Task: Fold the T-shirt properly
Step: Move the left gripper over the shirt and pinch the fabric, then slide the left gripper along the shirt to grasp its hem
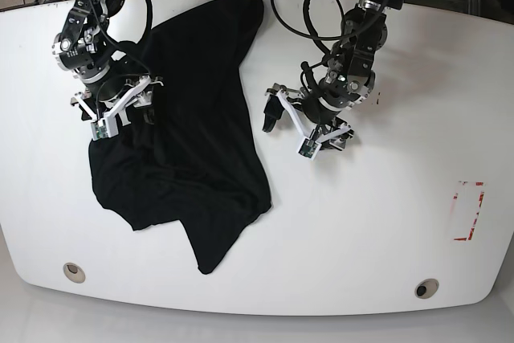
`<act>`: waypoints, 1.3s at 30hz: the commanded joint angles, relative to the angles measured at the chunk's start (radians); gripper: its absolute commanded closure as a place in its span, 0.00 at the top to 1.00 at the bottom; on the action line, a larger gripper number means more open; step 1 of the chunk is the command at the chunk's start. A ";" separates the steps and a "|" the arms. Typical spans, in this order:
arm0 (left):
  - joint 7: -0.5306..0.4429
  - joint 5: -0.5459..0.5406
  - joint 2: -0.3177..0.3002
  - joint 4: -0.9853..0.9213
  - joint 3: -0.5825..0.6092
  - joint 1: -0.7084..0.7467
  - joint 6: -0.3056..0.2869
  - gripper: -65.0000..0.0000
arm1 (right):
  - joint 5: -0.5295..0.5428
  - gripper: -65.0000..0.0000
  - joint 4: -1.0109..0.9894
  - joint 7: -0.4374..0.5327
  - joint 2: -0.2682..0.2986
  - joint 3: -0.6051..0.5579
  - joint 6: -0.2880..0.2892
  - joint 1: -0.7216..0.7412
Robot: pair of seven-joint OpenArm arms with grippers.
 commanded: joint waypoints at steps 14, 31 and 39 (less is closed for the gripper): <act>-0.022 -0.008 0.005 0.025 -0.001 -0.019 -0.004 0.85 | 0.011 0.67 -0.102 0.024 0.023 0.004 0.001 0.071; -0.022 -0.008 0.003 0.025 -0.001 -0.020 -0.004 0.85 | 0.011 0.10 -0.152 0.025 0.024 0.006 0.007 0.097; -0.022 -0.009 0.006 0.026 -0.001 -0.029 -0.004 0.85 | 0.012 0.01 -0.076 0.021 0.023 0.004 0.007 0.072</act>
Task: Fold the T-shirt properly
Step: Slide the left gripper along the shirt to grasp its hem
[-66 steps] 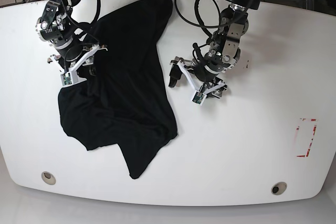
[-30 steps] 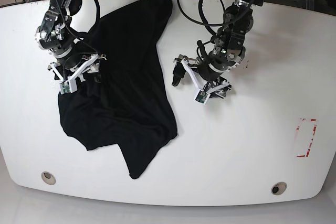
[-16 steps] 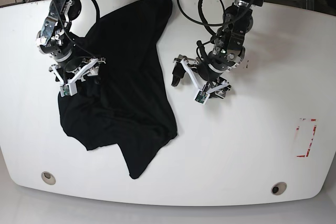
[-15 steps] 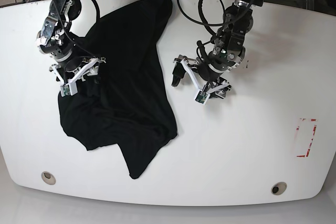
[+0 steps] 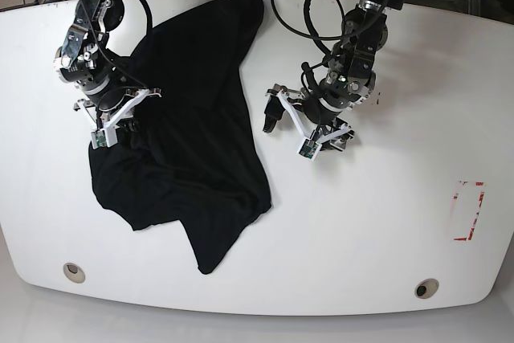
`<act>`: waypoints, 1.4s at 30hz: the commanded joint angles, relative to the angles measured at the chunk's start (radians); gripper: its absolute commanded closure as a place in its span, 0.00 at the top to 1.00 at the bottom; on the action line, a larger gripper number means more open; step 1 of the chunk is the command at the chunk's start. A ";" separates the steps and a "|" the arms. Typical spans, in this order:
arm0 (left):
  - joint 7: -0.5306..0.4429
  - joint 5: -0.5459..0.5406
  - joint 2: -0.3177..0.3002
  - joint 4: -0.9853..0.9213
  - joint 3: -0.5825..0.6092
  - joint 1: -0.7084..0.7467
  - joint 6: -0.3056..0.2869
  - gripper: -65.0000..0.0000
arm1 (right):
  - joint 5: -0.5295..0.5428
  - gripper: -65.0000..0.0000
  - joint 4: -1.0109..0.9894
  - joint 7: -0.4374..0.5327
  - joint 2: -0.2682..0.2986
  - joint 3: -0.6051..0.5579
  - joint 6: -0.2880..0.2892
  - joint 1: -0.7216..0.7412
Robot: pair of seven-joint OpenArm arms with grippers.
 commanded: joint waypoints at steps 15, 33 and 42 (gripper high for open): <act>-0.022 -0.217 0.008 -0.137 0.000 -0.225 0.001 0.94 | 0.019 0.00 0.159 0.020 0.005 -0.003 0.004 -0.056; -0.167 -0.252 0.103 -0.662 0.010 -0.504 -0.003 0.95 | 0.022 0.00 0.159 0.024 0.004 -0.005 0.006 -0.062; -0.202 -0.252 0.151 -0.783 0.010 -0.558 -0.026 0.94 | 0.022 0.00 0.182 0.026 -0.022 -0.005 0.007 -0.062</act>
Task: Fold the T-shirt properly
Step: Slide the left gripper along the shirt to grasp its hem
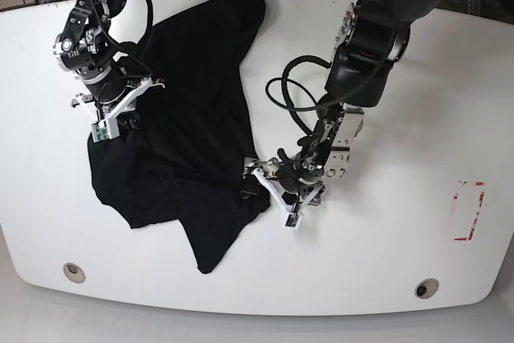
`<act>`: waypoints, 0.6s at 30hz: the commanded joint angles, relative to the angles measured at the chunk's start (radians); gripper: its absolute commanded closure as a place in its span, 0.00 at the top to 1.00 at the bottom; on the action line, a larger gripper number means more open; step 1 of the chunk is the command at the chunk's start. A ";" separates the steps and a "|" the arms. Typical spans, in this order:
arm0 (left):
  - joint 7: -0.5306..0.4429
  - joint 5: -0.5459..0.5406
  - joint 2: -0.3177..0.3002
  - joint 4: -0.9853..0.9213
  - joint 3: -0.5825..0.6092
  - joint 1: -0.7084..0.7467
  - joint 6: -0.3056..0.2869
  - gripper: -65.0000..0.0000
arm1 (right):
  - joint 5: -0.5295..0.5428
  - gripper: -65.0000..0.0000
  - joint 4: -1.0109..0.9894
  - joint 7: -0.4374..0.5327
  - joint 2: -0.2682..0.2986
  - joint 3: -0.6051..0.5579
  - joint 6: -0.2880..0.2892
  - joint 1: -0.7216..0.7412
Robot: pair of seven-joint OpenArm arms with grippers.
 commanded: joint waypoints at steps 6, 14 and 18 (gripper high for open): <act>-0.052 -0.007 0.033 -0.057 -0.001 -0.025 -0.052 0.94 | 0.021 0.00 0.053 0.026 0.001 0.002 0.006 0.010; -0.077 -0.010 0.033 -0.063 0.018 -0.020 -0.052 0.62 | 0.021 0.00 0.053 0.026 0.001 0.002 0.006 0.009; -0.127 -0.008 0.033 -0.063 0.018 -0.017 -0.051 0.33 | 0.021 0.00 0.053 0.026 0.002 0.002 0.006 0.007</act>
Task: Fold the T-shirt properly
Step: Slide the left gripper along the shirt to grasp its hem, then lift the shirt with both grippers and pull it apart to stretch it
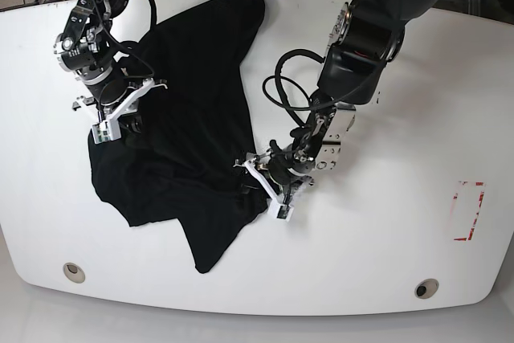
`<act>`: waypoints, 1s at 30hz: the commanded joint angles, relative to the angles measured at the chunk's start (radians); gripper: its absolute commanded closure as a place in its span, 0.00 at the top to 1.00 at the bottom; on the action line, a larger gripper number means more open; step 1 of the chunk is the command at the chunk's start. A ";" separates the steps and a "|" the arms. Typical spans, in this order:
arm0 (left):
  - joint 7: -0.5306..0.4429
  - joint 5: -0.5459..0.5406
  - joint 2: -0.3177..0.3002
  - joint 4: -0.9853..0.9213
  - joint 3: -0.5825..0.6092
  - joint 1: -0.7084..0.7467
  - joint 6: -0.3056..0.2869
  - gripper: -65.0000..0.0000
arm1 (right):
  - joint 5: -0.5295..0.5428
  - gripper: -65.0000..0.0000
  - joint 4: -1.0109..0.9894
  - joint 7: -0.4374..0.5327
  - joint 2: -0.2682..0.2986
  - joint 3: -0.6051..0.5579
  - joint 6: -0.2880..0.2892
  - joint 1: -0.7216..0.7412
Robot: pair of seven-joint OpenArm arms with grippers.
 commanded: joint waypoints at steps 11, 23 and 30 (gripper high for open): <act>-0.033 -0.011 0.007 0.052 -0.004 -0.021 -0.007 0.06 | 0.018 0.00 0.023 0.025 0.013 0.003 0.000 0.012; 0.085 -0.138 -0.114 0.417 -0.004 0.063 -0.007 0.06 | 0.015 0.00 0.046 0.025 0.021 0.008 0.000 0.060; 0.143 -0.288 -0.224 0.593 -0.011 0.099 -0.004 0.06 | 0.017 0.00 0.044 0.025 0.053 0.008 0.000 0.126</act>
